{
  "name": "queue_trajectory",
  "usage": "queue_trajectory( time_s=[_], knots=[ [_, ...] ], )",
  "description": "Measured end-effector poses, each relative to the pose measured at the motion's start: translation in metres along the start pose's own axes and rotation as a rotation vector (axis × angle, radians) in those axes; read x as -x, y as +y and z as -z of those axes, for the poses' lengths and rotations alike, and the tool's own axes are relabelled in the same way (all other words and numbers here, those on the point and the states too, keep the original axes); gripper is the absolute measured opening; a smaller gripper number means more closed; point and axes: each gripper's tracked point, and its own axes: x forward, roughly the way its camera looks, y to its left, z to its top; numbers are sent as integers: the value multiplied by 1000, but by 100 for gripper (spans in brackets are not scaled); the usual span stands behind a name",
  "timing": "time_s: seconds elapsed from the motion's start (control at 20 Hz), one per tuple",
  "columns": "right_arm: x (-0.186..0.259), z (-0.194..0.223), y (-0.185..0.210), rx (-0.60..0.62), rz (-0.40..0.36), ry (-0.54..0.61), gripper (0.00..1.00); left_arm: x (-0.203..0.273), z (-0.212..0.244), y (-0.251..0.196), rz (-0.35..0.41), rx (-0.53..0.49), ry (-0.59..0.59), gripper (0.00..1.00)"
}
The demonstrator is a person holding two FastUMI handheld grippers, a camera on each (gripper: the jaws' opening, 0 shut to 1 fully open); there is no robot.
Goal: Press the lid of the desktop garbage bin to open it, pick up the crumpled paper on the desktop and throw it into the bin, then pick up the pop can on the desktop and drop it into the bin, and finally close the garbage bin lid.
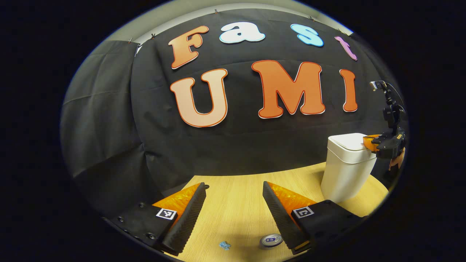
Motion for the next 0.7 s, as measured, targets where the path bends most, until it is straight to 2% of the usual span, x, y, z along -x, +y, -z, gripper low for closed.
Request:
queue_trajectory(
  time_s=[0.1, 0.25, 0.4, 0.45, 0.5, 0.6, 0.7],
  knots=[
    [14, -8, 1, 28, 30, -35, 1, -1, 0, 4, 5, 0, -3, 100],
    [36, -27, 19, 70, 6, -116, 1, -3, 1, 12, 15, 7, -5, 100],
    [56, -34, 51, 92, -57, -156, 2, -7, 11, 14, 31, 22, 16, 100],
    [59, -33, 58, 99, -69, -156, 2, -7, 15, 15, 36, 25, 23, 96],
    [64, -33, 67, 105, -87, -155, 2, -8, 16, 17, 39, 25, 29, 100],
    [73, -27, 85, 103, -137, -146, 2, -10, 23, 21, 41, 25, 42, 100],
    [80, -18, 105, 79, -202, -116, 8, -11, 31, 25, 41, 29, 62, 100]
  ],
)
